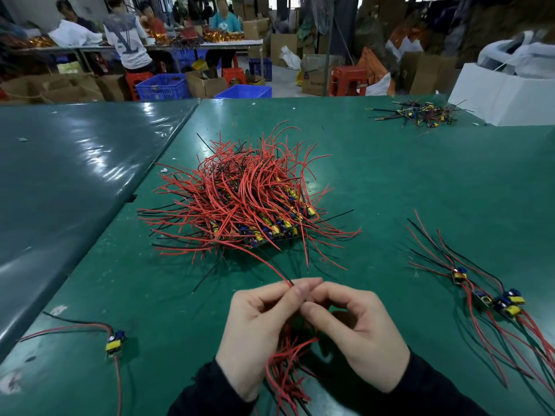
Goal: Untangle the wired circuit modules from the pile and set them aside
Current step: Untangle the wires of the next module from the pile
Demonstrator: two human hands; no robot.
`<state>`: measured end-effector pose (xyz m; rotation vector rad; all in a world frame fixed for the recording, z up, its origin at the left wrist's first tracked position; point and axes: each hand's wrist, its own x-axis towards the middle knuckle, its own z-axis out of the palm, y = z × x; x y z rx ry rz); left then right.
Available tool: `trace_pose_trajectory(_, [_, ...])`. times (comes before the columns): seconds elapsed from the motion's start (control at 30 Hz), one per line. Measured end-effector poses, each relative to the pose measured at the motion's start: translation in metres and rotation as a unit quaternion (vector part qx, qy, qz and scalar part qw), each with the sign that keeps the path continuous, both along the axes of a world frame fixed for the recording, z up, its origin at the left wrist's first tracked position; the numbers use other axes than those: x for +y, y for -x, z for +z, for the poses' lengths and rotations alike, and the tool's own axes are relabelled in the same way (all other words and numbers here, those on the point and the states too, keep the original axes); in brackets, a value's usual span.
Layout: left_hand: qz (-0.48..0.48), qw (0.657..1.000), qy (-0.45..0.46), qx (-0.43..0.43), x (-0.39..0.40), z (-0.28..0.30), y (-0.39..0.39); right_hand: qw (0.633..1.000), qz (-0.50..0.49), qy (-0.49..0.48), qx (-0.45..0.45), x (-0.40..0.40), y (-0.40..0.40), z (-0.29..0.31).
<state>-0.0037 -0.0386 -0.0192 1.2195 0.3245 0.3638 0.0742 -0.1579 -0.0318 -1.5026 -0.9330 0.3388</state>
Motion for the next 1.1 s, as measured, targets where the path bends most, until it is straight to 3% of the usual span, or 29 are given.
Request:
trace_pose_trajectory(0.13, [0.027, 0.992, 0.122, 0.004, 0.019, 0.008, 0.002, 1.000, 0.014, 0.016, -0.003, -0.002, 0.000, 0.005])
trace_pose_trajectory(0.5, [0.070, 0.960, 0.269, -0.018, 0.052, 0.022, 0.006, 0.997, 0.028, 0.032, -0.065, -0.003, -0.003, 0.004])
trace_pose_trajectory(0.57, [0.085, 0.968, 0.233, -0.029, 0.053, 0.022, 0.005, 0.997, 0.024, 0.031, -0.073, -0.003, -0.003, 0.004])
trace_pose_trajectory(0.7, [0.155, 0.986, 0.050, -0.041, 0.052, 0.018, 0.007, 0.996, 0.030, 0.036, -0.079, -0.004, -0.003, 0.003])
trace_pose_trajectory(0.93, [0.259, 0.957, -0.121, -0.056, 0.044, 0.018, 0.009, 0.995, 0.050, 0.038, -0.075, -0.005, 0.002, 0.006])
trace_pose_trajectory(1.1, [0.277, 0.951, -0.112, -0.080, 0.041, 0.018, 0.010, 0.996, 0.048, 0.041, -0.061, -0.007, 0.002, 0.005])
